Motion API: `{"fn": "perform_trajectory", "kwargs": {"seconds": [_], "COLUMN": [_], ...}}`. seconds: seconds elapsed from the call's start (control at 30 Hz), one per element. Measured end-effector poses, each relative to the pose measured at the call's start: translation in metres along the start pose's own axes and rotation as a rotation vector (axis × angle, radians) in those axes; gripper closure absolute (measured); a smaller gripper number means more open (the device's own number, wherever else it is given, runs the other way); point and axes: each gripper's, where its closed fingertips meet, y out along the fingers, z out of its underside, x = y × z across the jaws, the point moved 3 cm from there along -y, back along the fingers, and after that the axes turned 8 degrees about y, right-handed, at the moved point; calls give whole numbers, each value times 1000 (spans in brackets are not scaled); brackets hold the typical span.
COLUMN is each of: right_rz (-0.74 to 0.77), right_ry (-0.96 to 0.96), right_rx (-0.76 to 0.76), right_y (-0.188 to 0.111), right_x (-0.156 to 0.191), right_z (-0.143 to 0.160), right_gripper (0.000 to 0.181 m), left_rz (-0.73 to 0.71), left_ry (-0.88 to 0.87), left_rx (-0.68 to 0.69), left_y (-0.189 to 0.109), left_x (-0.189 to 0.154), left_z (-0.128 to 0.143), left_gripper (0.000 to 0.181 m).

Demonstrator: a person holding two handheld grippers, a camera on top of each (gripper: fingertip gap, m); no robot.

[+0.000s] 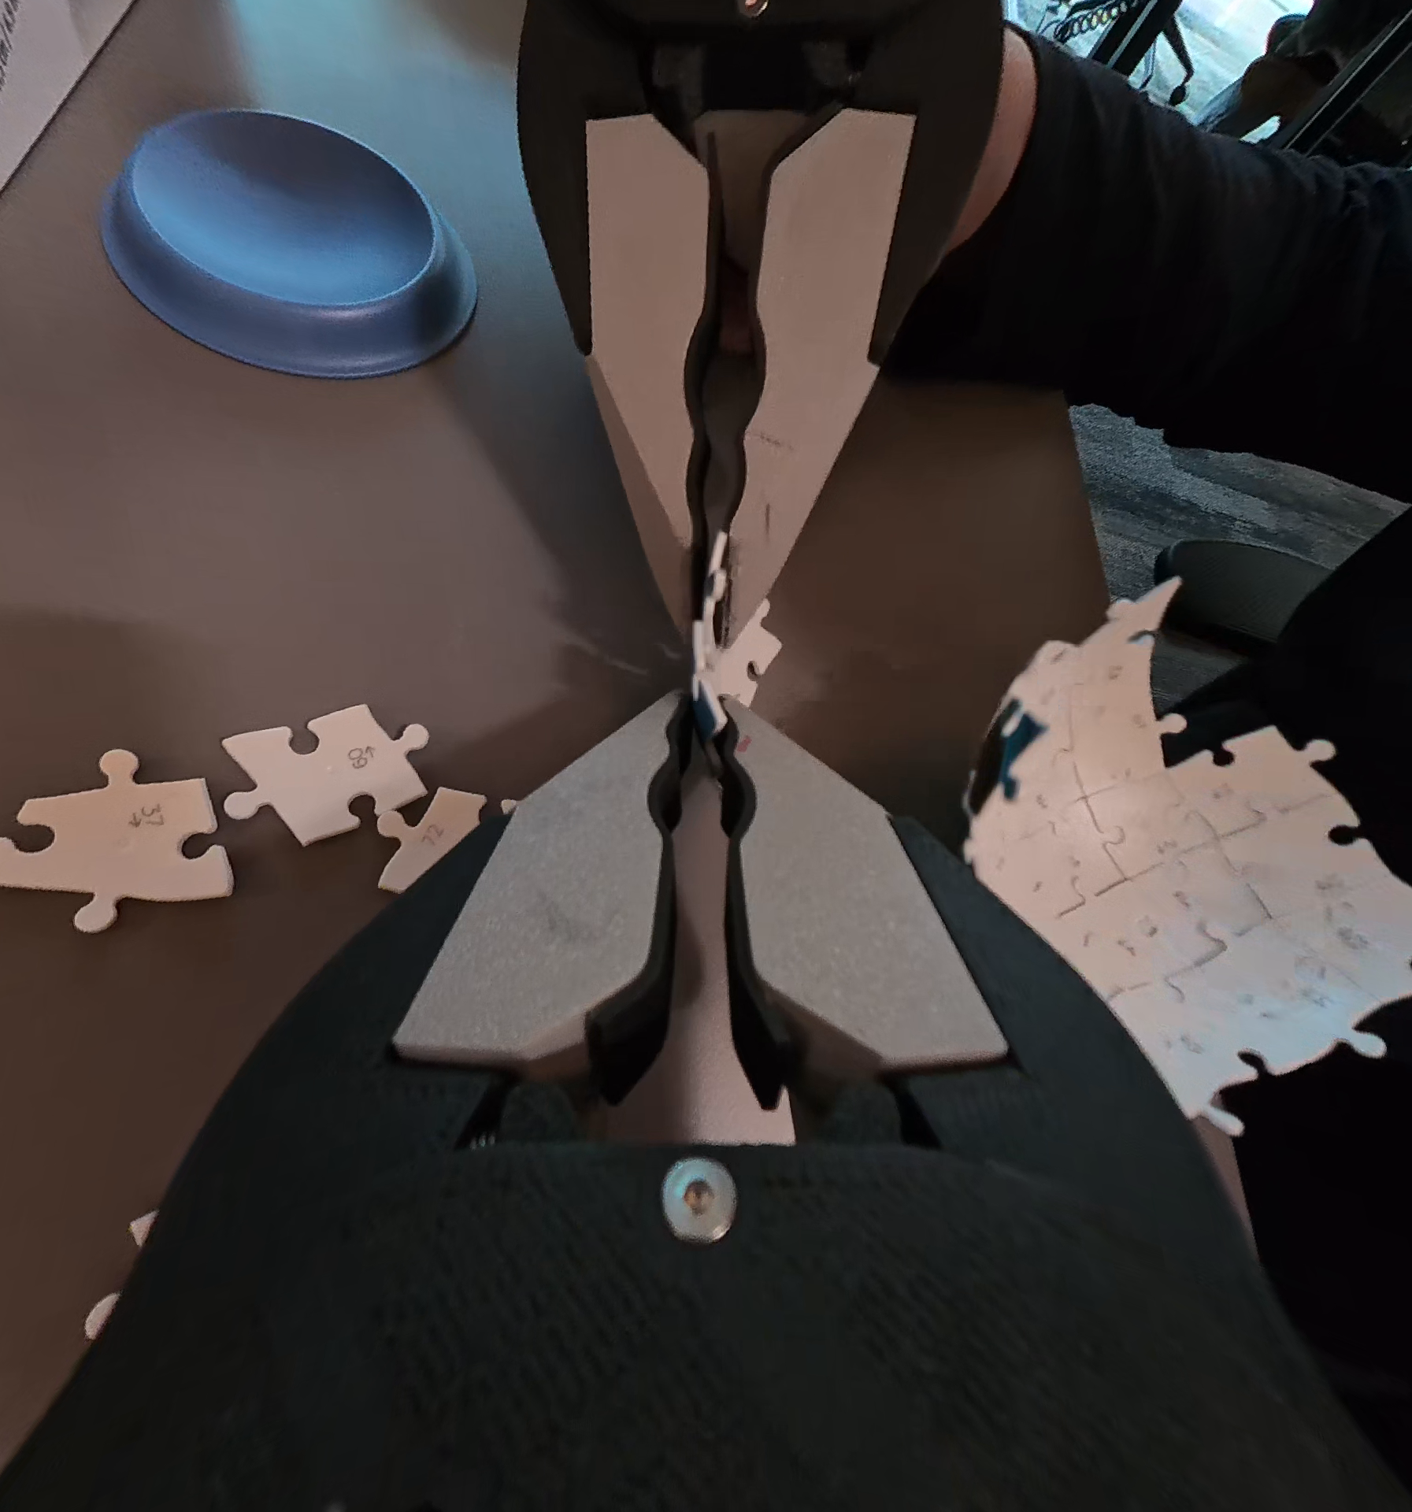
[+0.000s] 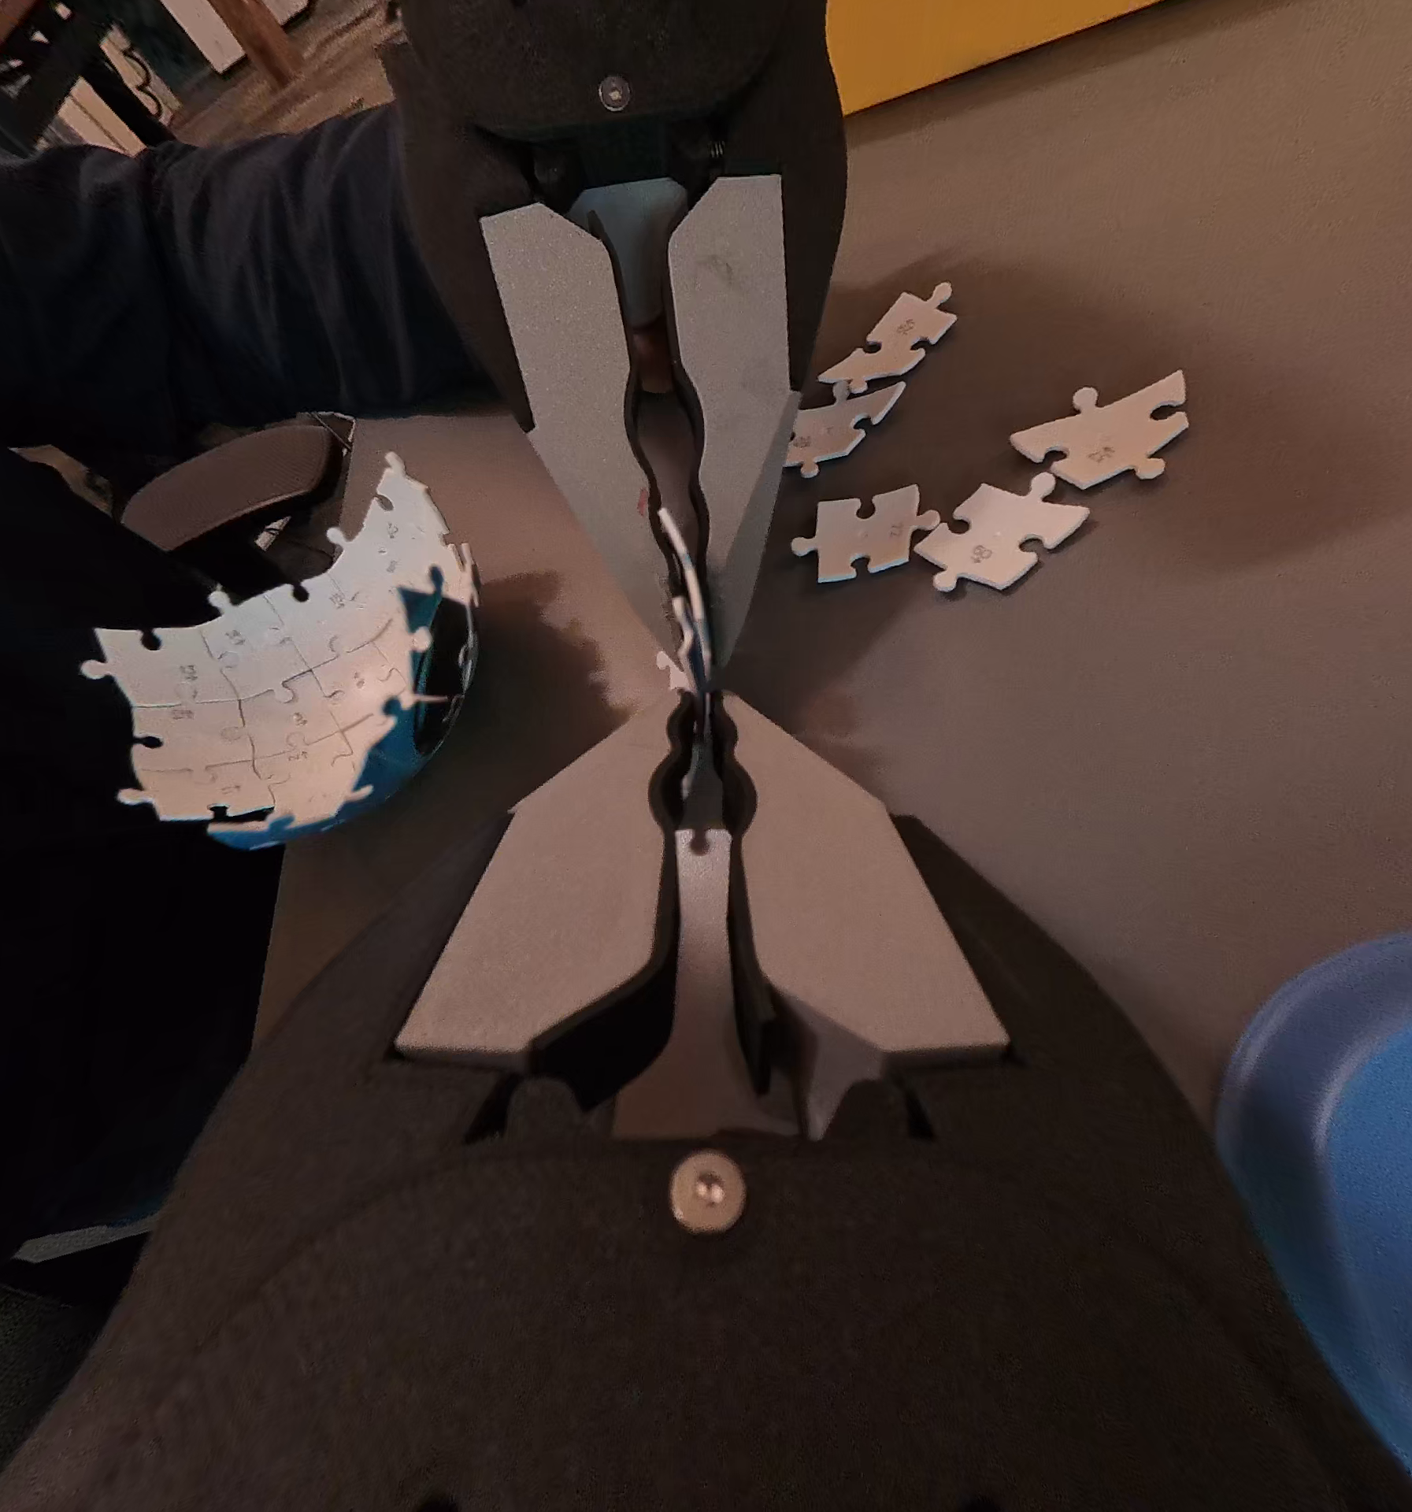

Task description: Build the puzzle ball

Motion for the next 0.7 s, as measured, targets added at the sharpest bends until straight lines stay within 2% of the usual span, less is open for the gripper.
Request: {"fn": "perform_trajectory", "kwargs": {"seconds": [0.53, 0.63, 0.67, 0.7], "right_rz": [6, 13, 17, 14], "right_ry": [-64, -70, -70, -71], "right_rx": [-8, -6, 2, 0], "right_y": [2, 4, 4, 4], "right_x": [4, 4, 3, 4], "right_z": [0, -1, 0, -1], "right_gripper": [181, 181, 181, 181], "left_rz": [-19, 47, 30, -7], "left_ry": [73, -2, -7, 9], "left_rx": [7, -28, -9, 8], "left_y": [-1, 5, 7, 8], "left_x": [-3, -8, -6, -3], "left_z": [-1, -6, -5, -4], "left_gripper": [179, 164, 168, 179]}}
